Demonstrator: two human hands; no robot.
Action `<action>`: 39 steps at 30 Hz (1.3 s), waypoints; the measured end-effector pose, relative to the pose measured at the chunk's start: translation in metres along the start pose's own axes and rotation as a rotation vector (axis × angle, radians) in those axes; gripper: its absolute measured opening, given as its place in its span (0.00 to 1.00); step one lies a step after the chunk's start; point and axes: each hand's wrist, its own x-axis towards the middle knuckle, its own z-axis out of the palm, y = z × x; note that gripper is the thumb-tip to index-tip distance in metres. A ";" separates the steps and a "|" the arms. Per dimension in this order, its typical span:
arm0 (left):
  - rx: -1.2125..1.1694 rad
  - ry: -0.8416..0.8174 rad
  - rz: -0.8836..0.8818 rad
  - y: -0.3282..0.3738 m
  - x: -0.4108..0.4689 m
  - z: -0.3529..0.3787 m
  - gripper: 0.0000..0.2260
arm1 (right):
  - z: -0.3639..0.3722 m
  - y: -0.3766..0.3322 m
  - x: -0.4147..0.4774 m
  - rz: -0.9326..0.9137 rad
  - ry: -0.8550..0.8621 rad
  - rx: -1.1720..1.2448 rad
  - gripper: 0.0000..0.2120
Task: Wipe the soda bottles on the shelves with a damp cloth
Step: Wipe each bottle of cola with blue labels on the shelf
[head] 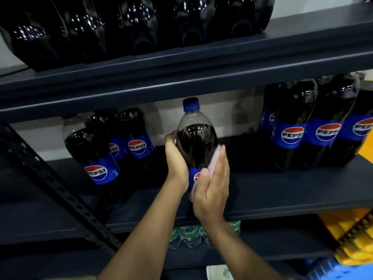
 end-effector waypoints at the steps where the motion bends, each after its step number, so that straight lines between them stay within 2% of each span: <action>1: 0.001 0.009 -0.015 0.000 -0.001 0.000 0.27 | -0.004 0.005 -0.007 0.099 -0.031 0.021 0.25; 5: -0.016 0.035 -0.022 0.003 0.000 0.001 0.29 | -0.013 0.019 -0.021 0.517 -0.078 0.222 0.19; 7: -0.022 0.005 -0.037 0.003 0.002 0.000 0.33 | -0.012 0.017 -0.018 0.634 -0.054 0.283 0.17; 9: -0.001 -0.036 -0.043 0.002 0.001 -0.002 0.34 | -0.013 0.009 -0.009 0.669 -0.051 0.288 0.16; 11: -0.006 -0.063 -0.061 0.002 0.000 -0.001 0.34 | -0.014 -0.007 0.009 0.616 -0.041 0.290 0.16; 16: 0.027 -0.091 -0.081 0.004 0.005 -0.006 0.36 | -0.019 -0.060 0.080 0.347 -0.065 0.369 0.17; 18: 0.166 -0.070 -0.062 0.009 0.007 -0.010 0.36 | -0.027 -0.075 0.111 0.301 -0.143 0.301 0.13; 21: 0.403 -0.018 -0.046 0.022 0.008 -0.013 0.35 | -0.034 -0.088 0.146 0.251 -0.348 0.182 0.19; 23: 0.401 -0.085 -0.054 0.029 -0.002 -0.012 0.33 | -0.034 -0.087 0.148 0.238 -0.398 0.177 0.20; 27: 0.299 -0.295 0.010 0.028 -0.024 -0.007 0.29 | -0.025 -0.061 0.108 0.138 -0.160 0.232 0.14; 30: 0.361 -0.302 0.064 0.020 -0.021 -0.009 0.29 | -0.016 -0.036 0.066 0.053 -0.035 0.212 0.20; 33: 0.350 -0.240 0.043 0.014 -0.018 -0.010 0.34 | -0.013 -0.011 0.023 0.192 -0.062 0.164 0.21; 35: 0.343 -0.207 0.032 0.013 -0.016 -0.009 0.37 | -0.018 -0.001 0.004 0.372 -0.097 0.187 0.20; 37: 0.356 -0.167 0.040 0.013 -0.014 -0.009 0.43 | -0.021 0.004 -0.001 0.597 -0.112 0.275 0.17; 39: 0.377 -0.171 0.047 0.014 -0.011 -0.011 0.44 | -0.022 0.008 0.000 0.697 -0.104 0.317 0.18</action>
